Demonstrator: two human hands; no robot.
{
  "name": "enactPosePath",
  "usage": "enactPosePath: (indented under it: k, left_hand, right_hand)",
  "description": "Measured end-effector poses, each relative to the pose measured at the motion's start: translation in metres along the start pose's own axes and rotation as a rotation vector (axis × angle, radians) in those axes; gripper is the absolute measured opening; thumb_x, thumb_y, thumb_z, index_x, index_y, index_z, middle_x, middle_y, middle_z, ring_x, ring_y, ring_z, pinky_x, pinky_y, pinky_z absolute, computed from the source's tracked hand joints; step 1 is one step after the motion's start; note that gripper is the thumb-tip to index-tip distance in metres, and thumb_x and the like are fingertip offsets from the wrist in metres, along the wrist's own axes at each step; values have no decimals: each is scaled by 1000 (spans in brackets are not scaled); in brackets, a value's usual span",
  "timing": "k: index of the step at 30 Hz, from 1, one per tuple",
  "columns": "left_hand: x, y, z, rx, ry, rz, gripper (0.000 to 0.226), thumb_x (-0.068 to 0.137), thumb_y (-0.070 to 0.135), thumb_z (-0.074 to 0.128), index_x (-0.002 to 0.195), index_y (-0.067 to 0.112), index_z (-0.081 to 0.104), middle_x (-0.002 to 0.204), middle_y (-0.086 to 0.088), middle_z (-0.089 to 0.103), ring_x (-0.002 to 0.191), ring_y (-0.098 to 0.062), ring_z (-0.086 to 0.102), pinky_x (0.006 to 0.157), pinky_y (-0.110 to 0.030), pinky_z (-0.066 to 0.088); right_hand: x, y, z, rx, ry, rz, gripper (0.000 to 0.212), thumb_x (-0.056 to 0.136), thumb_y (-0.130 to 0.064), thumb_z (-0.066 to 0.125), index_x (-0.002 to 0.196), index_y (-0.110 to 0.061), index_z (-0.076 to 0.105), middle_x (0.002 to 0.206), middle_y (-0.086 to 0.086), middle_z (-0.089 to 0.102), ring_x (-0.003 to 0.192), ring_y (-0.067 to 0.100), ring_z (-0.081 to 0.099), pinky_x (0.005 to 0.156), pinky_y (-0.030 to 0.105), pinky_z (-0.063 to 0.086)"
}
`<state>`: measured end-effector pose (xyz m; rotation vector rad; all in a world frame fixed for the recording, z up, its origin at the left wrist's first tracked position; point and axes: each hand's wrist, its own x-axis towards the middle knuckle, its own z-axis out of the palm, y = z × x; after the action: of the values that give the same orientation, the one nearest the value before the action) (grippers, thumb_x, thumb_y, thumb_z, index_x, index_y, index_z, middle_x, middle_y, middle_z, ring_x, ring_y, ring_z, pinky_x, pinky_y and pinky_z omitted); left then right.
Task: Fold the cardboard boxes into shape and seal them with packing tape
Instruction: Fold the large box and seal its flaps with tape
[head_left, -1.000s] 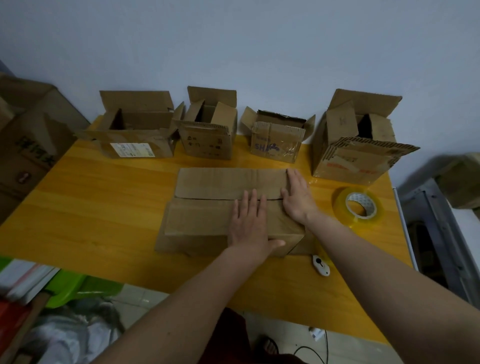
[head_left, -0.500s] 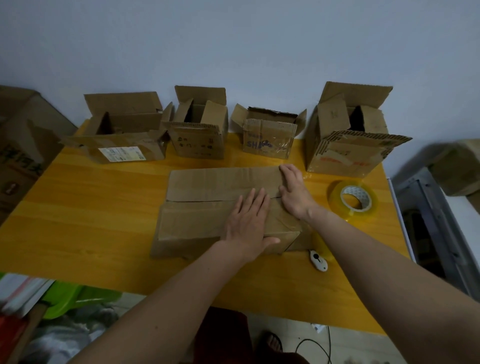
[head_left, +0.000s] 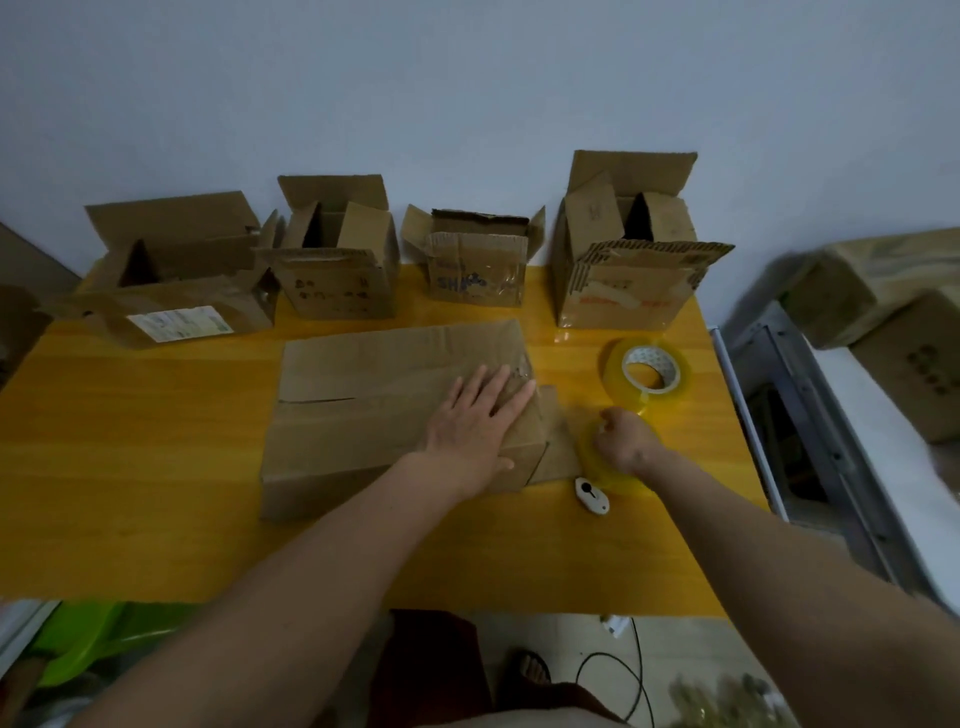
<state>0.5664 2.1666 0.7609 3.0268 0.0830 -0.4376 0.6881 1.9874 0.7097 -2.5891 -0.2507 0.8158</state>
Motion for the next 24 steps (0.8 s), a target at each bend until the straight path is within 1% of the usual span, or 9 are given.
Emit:
enactPosePath:
  k: [2,4,6,8,12,15,19,22,24]
  left_hand:
    - [1,6,-1,10,-4,-23,91,94,37,55,149,31,-17,159,-4,-20,146,-28,-16,118,-43,-8]
    - [2,13,0,22,2,-60,91,94,26,55,149,29,-18,158,-7,-21,145,-31,-17,116,-41,-10]
    - [2,17,3,24,8,-88,95,93,18,57,149,27,-19,158,-9,-22,145,-32,-19,115,-41,-11]
    - [2,18,5,11,10,-99,96,92,16,58,149,27,-18,158,-8,-22,145,-31,-19,115,-40,-11]
    - [2,12,6,-41,30,-90,92,93,23,56,149,29,-16,158,-5,-20,145,-28,-18,113,-39,-14]
    - [3,11,9,-67,49,-65,93,91,33,58,150,29,-15,159,-4,-19,145,-28,-18,112,-39,-14]
    - [2,8,17,-173,141,-38,93,84,67,46,151,30,-7,160,0,-13,146,-24,-15,112,-38,-12]
    - [4,7,19,-414,253,-64,83,89,60,40,152,27,-2,161,2,4,147,-19,-3,117,-40,0]
    - [5,7,17,-597,319,-109,82,91,48,47,152,25,-2,158,-1,17,145,-19,10,118,-44,13]
  right_hand:
    - [-10,16,10,-189,-86,-5,27,99,-6,36,112,-5,60,107,21,61,110,32,57,70,34,45]
    - [-14,31,22,-297,-94,18,35,99,-6,39,132,-10,48,127,19,53,123,33,48,87,39,46]
    - [-17,43,30,-362,-55,53,42,98,-8,44,139,-13,41,145,14,38,140,32,26,109,48,31]
    - [-20,49,34,-442,-13,22,43,98,-7,43,140,-15,38,149,9,34,144,27,17,112,46,27]
    - [-17,56,30,-516,46,-27,43,96,-2,39,135,-20,44,140,7,47,144,23,21,101,40,40]
    - [-17,56,22,-281,103,-97,51,92,8,39,140,-12,42,137,15,50,138,30,32,99,42,42]
    - [-24,34,0,134,245,-180,35,98,-3,45,133,0,49,133,21,53,124,37,46,99,40,40]
    - [-39,-1,-24,319,309,-322,28,99,-9,47,125,-2,53,120,16,58,115,31,52,91,34,42]
    - [-51,-27,-41,376,316,-457,25,99,-11,47,121,-3,54,116,13,58,111,28,52,91,36,44]
